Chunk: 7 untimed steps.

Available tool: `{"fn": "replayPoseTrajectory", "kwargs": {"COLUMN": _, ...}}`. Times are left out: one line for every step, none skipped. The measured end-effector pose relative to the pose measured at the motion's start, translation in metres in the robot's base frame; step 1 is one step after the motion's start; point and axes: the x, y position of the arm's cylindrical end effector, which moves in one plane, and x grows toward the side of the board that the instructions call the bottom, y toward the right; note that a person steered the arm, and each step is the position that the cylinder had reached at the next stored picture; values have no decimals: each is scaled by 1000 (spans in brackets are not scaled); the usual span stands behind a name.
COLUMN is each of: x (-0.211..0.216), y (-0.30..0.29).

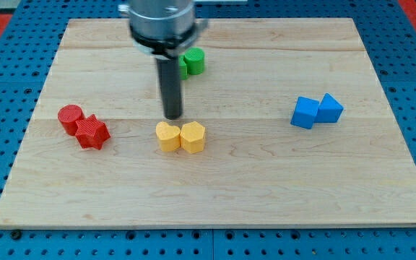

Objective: Move the green blocks to the top center of the board

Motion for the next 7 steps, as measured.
{"fn": "replayPoseTrajectory", "kwargs": {"x": -7, "y": -31}}
{"fn": "replayPoseTrajectory", "kwargs": {"x": -6, "y": -41}}
{"fn": "replayPoseTrajectory", "kwargs": {"x": -30, "y": -53}}
{"fn": "replayPoseTrajectory", "kwargs": {"x": -39, "y": -54}}
{"fn": "replayPoseTrajectory", "kwargs": {"x": -54, "y": -37}}
{"fn": "replayPoseTrajectory", "kwargs": {"x": -65, "y": -6}}
{"fn": "replayPoseTrajectory", "kwargs": {"x": -65, "y": 2}}
